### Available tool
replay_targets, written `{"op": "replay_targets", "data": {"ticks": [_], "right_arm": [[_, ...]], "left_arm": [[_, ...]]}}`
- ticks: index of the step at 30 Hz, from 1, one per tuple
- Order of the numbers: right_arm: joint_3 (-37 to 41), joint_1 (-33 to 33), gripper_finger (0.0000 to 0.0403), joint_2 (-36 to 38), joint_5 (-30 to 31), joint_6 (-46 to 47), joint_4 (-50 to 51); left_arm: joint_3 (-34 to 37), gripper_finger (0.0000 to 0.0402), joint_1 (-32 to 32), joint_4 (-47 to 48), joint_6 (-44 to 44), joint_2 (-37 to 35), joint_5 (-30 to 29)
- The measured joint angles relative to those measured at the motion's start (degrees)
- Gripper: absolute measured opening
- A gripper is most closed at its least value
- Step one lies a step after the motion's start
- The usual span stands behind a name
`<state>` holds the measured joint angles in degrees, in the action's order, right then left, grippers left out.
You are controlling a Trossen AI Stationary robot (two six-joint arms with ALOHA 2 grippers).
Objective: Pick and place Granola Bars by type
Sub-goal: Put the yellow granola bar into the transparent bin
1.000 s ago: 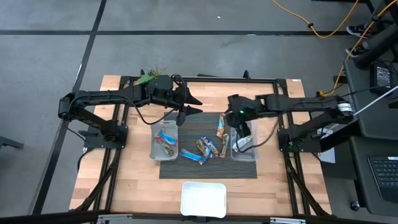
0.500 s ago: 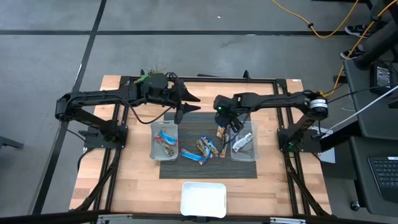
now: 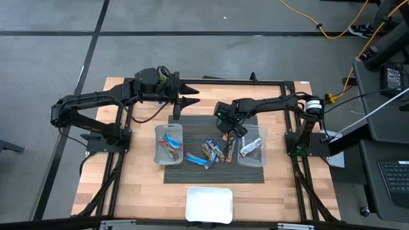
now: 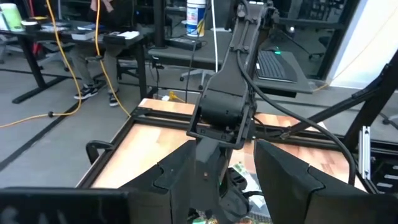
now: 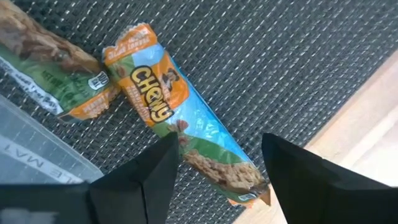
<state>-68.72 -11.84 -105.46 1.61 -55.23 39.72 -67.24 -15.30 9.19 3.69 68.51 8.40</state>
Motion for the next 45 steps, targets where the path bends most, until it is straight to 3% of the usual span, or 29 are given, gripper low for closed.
{"op": "replay_targets", "data": {"ticks": [11, 18, 25, 32, 45], "right_arm": [[-0.3, 0.0, 0.0232, -0.7, -0.2, -0.8, 0.4], [-5.6, 0.1, 0.0232, -1.1, 1.3, -1.1, 6.3], [-11.6, -0.1, 0.0232, -1.0, 1.7, -8.8, 10.8], [-10.7, -2.0, 0.0232, -2.4, 1.9, -19.5, 12.7], [-10.5, -4.1, 0.0229, -7.1, 5.7, -30.2, 12.1]], "left_arm": [[0.0, 0.0155, -0.2, 1.3, -2.5, 0.0, 0.1], [0.0, 0.0155, -0.2, 1.9, -3.4, 0.0, 0.2], [0.0, 0.0155, -0.2, 1.9, -3.4, 0.0, 0.2], [0.0, 0.0155, -0.2, 1.9, -3.4, 0.0, 0.2], [0.0, 0.0155, -1.4, 1.8, -3.4, 0.0, 0.6]]}}
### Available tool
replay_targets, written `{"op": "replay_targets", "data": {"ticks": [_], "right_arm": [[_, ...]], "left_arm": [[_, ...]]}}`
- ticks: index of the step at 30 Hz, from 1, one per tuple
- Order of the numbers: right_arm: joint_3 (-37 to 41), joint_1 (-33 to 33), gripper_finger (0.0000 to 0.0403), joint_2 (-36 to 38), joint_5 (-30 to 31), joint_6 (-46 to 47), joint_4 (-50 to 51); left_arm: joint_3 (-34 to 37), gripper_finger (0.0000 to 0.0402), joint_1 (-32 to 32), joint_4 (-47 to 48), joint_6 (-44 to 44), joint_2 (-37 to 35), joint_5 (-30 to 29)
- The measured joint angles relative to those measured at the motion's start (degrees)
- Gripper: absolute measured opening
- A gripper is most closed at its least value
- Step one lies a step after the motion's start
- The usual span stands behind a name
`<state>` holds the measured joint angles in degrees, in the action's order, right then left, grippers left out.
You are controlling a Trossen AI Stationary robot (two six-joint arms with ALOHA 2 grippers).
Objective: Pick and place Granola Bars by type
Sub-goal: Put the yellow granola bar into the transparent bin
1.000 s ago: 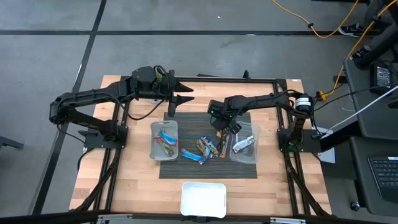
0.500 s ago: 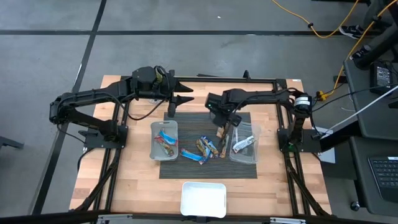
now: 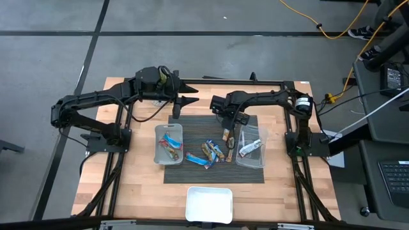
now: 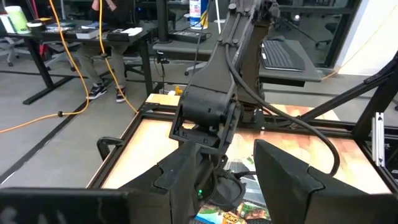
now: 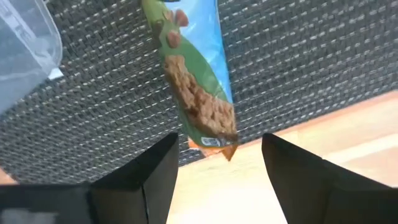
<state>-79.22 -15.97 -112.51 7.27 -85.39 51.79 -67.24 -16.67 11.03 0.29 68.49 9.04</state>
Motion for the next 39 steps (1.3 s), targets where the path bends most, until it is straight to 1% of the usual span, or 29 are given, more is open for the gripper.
{"op": "replay_targets", "data": {"ticks": [4, 7, 11, 15, 33, 36, 39], "right_arm": [[0.0, -0.5, 0.0212, 0.0, 0.3, -4.5, -0.3], [0.0, -0.9, 0.0197, 0.0, -1.4, -5.6, -2.3], [0.0, -1.4, 0.0182, 0.0, -1.8, -7.5, -2.9], [0.0, -1.9, 0.0176, 0.0, -3.8, -6.4, -2.8], [0.9, -1.9, 0.0176, -0.3, -5.4, -4.9, -1.2], [0.9, -1.9, 0.0163, -0.3, -5.5, -4.8, -1.1], [0.9, -1.9, 0.0136, -0.3, -5.9, -4.7, -0.5]], "left_arm": [[0.0, 0.0155, 0.0, 0.0, 0.0, 0.0, 0.1], [0.0, 0.0155, 0.0, 0.0, 0.0, 0.0, 0.1], [0.0, 0.0155, 0.0, 0.1, 0.0, 0.0, 0.1], [0.0, 0.0155, 0.0, 0.3, 0.0, 0.0, 0.1], [0.0, 0.0155, 0.0, 0.9, 0.0, 0.0, 0.1], [0.0, 0.0155, 0.0, 0.9, 0.0, 0.0, 0.1], [0.0, 0.0155, 0.0, 0.9, 0.0, 0.0, 0.1]]}}
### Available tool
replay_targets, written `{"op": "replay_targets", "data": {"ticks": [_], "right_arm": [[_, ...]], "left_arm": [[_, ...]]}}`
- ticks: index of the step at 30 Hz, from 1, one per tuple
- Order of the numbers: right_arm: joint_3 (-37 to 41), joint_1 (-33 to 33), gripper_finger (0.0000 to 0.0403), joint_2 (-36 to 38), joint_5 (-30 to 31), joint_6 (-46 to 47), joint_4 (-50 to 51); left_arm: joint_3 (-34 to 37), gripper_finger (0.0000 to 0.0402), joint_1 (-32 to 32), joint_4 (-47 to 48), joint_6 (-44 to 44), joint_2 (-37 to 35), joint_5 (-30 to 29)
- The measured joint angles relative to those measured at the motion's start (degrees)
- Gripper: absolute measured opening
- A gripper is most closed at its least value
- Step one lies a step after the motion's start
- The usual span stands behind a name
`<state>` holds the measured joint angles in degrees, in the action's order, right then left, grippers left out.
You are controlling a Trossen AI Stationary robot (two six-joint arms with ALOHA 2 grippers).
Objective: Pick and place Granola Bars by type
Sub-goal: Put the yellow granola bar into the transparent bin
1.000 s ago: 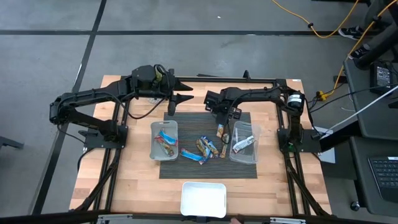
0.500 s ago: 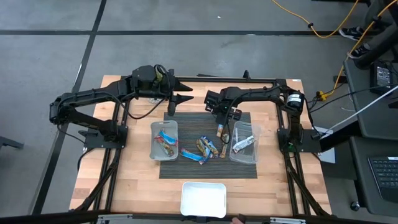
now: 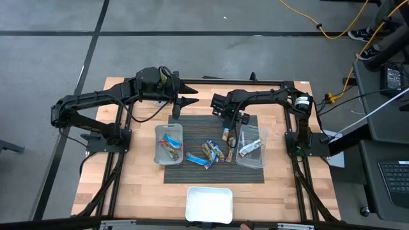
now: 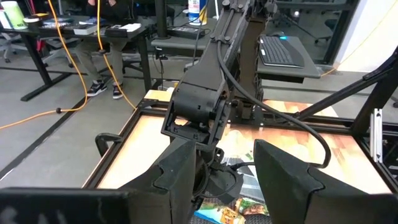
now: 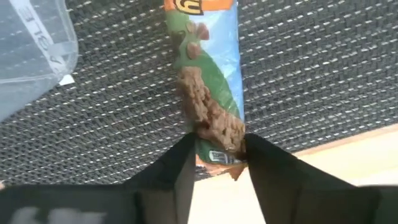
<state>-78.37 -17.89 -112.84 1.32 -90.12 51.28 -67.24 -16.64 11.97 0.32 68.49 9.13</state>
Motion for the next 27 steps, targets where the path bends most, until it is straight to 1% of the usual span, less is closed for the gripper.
{"op": "replay_targets", "data": {"ticks": [9, 11, 14, 16, 18, 21, 24, 27], "right_arm": [[0.0, 0.0, 0.0024, 0.0, -0.1, 0.1, 0.5], [0.0, 0.0, 0.0009, 0.0, -0.1, 0.1, 0.4], [0.0, 0.0, 0.0011, 0.0, 0.5, 0.1, 0.3], [-0.2, 0.1, 0.0014, -0.1, 1.9, 0.1, 0.3], [-1.0, 0.1, 0.0012, -0.1, 2.0, 1.7, 0.2], [-2.6, 0.1, 0.0005, -0.1, 2.1, 6.0, 0.1], [-4.9, 0.1, 0.0008, -0.1, 2.1, 10.9, 0.1], [-7.5, 0.1, 0.0008, -0.1, 2.1, 17.9, 0.1]], "left_arm": [[0.0, 0.0155, 0.0, 0.1, 0.0, 0.0, 0.0], [0.0, 0.0155, 0.0, 0.1, 0.0, 0.0, 0.0], [0.0, 0.0155, 0.0, 0.1, 0.0, 0.0, 0.0], [0.0, 0.0155, 0.0, 0.2, 0.0, 0.0, 0.0], [0.0, 0.0155, 0.0, 0.3, -0.1, 0.0, 0.0], [0.0, 0.0155, 0.0, 0.4, -0.1, 0.0, -0.1], [0.0, 0.0155, 0.0, 0.8, -0.7, 0.0, -0.5], [0.0, 0.0155, 0.0, 0.9, -0.7, 0.0, -0.5]]}}
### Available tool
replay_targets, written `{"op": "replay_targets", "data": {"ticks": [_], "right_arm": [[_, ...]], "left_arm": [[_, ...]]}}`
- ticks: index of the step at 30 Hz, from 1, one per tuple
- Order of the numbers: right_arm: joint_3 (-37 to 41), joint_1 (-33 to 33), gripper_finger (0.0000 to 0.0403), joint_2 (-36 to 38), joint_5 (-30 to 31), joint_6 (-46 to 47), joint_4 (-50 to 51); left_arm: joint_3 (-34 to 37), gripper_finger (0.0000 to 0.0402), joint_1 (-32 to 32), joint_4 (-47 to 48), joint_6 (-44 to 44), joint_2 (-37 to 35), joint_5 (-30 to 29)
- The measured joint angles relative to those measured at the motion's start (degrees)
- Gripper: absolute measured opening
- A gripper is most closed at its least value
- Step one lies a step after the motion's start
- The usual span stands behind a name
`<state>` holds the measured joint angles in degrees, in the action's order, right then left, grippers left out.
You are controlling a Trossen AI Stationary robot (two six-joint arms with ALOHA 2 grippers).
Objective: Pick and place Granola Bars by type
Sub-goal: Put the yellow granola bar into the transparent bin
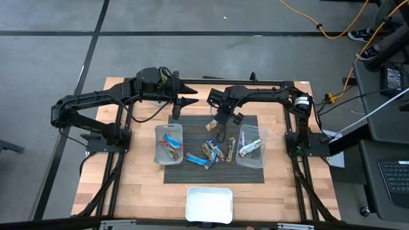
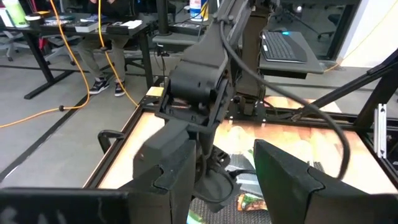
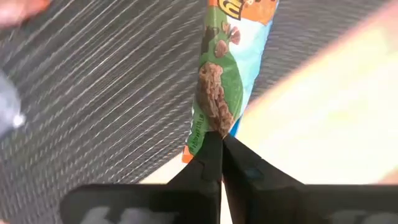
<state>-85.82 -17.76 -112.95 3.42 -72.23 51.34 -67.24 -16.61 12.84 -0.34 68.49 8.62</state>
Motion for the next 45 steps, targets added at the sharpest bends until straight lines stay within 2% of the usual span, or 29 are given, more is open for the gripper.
{"op": "replay_targets", "data": {"ticks": [7, 14, 18, 22, 33, 36, 45], "right_arm": [[-5.1, -0.6, 0.0005, 0.0, -0.5, 18.2, 3.4], [-5.3, -1.5, 0.0003, 0.2, -3.3, 28.8, 11.4], [-5.2, -1.5, 0.0002, 2.0, -3.6, 31.7, 14.3], [-5.2, -1.5, 0.0002, 6.7, -3.8, 34.3, 13.1], [-2.3, 1.4, 0.0001, 26.1, -4.5, 52.2, 12.1], [1.0, 3.6, 0.0001, 32.4, -1.8, 58.2, 11.1], [11.5, 16.7, 0.0003, 49.4, 14.0, 75.5, 11.0]], "left_arm": [[0.0, 0.0155, 0.0, 2.4, 0.0, -0.9, -0.2], [0.0, 0.0155, 0.0, 4.1, -0.5, -3.7, -2.8], [0.0, 0.0155, 0.0, 4.3, -0.5, -5.1, -4.1], [0.0, 0.0155, 0.0, 4.5, -0.9, -5.3, -4.1], [0.0, 0.0155, 0.0, 6.3, -0.9, -5.3, -4.1], [0.0, 0.0155, 0.0, 6.4, -0.9, -5.3, -4.1], [0.0, 0.0155, 0.0, 6.7, -0.9, -5.3, -4.1]]}}
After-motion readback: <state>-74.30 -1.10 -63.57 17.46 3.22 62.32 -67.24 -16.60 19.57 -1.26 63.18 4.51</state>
